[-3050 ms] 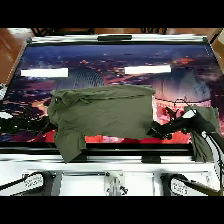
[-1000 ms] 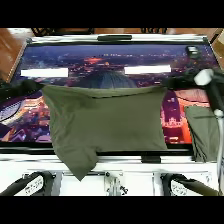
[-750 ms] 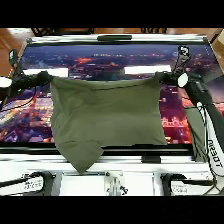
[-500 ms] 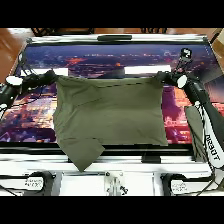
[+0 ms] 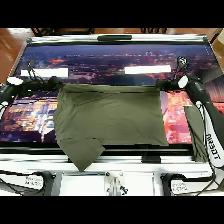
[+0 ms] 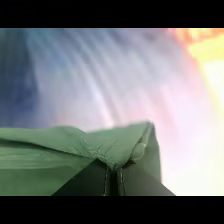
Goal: Fold the shirts.
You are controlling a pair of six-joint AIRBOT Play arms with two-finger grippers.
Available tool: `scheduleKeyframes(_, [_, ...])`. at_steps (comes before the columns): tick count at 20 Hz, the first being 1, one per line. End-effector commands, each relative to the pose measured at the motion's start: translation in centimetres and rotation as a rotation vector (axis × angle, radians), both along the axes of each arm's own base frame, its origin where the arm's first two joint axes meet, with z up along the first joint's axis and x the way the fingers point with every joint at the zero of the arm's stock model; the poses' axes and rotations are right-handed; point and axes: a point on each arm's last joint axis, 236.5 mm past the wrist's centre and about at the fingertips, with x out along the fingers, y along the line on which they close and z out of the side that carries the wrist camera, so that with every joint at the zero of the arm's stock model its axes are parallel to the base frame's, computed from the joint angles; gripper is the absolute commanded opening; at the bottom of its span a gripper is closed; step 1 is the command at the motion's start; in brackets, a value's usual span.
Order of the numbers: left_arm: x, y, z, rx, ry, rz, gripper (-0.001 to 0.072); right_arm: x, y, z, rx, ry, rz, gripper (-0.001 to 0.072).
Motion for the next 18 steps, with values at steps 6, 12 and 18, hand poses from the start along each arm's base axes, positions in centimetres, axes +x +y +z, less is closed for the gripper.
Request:
scheduleKeyframes(6, [-10.8, 1.8, -5.1, 0.132, 0.44, -0.207, 0.0032, -9.3, -2.3, -3.5, -0.082, 0.416, 0.067, 0.0081])
scheduleKeyframes(12, [-12.3, 2.6, -6.1, 0.194, 0.508, -0.228, 0.0032, -10.3, -0.6, -5.3, -0.004, 0.49, 0.07, 0.0081])
scheduleKeyframes(18, [-13.0, 3.2, -6.5, 0.217, 0.543, -0.221, 0.0032, -11.4, -0.7, -6.7, 0.001, 0.559, 0.059, 0.0081])
